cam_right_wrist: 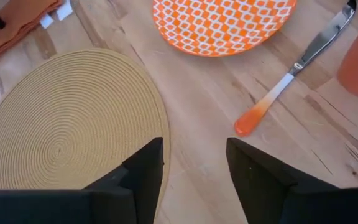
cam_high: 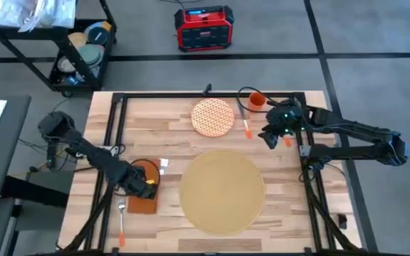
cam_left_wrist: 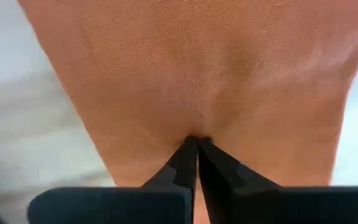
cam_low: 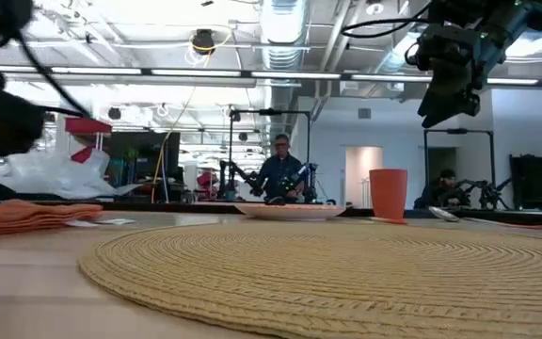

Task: Set table place
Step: Put the orange table napkin to the left of the brown placemat, then put the orange fork on top of the orange table napkin

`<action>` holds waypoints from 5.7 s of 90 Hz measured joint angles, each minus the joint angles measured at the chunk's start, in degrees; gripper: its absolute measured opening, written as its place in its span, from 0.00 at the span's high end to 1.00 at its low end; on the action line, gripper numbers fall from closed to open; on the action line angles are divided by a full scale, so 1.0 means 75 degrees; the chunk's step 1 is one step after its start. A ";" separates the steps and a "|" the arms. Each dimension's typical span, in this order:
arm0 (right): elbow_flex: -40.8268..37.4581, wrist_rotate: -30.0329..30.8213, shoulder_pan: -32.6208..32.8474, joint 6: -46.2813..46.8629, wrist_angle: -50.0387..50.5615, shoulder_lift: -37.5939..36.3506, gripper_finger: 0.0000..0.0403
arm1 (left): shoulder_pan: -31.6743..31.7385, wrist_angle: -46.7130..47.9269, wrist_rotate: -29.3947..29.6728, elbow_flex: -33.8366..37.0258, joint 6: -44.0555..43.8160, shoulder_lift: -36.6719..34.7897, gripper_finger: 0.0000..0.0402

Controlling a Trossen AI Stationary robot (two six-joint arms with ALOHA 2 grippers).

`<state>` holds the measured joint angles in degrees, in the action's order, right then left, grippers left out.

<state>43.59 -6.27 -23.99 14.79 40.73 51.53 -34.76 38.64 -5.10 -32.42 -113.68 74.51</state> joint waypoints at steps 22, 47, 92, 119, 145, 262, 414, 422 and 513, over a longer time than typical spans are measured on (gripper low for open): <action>0.0000 0.0001 0.0000 -0.0035 0.0000 0.0000 0.59 | -0.0298 0.0054 0.0049 -0.0006 -0.0534 -0.0001 1.00; 0.0000 -0.0136 0.0015 -0.0038 -0.0023 0.0000 0.59 | -0.0215 0.0304 0.0564 -0.0428 -0.0309 0.0020 1.00; 0.0000 -0.0167 0.0513 -0.0404 -0.0089 0.0000 0.53 | -0.1508 0.2127 0.0275 -0.2876 0.3798 -0.0084 0.99; 0.0000 -0.0186 0.0729 -0.0299 -0.0089 0.0000 0.42 | -0.2617 0.2187 0.0146 -0.2570 0.7158 -0.0084 0.85; 0.0000 -0.0416 0.0799 -0.0152 -0.0061 0.0000 0.39 | -0.3269 0.1490 0.0129 -0.1812 0.8464 -0.0086 0.78; 0.0000 -0.0369 0.0953 0.0766 -0.0321 0.0029 0.39 | -0.3037 -0.0619 -0.1324 -0.0697 -0.2479 0.0283 0.78; 0.0000 -0.0328 0.0933 0.1428 0.0108 0.0029 0.39 | -0.2703 0.0690 -0.1670 -0.0715 0.7339 0.0459 1.00; 0.0000 -0.0328 0.0933 0.1456 0.0082 0.0029 0.39 | -0.2832 0.0406 -0.1673 -0.0614 0.7162 0.0459 1.00; 0.0000 -0.0357 0.0938 0.1361 -0.0009 0.0027 0.39 | -0.2465 -0.2484 -0.2185 -0.0222 0.5372 0.1470 1.00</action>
<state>43.59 -8.95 -16.95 24.99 40.66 51.73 -53.24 20.01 -21.49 -34.09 -73.38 85.54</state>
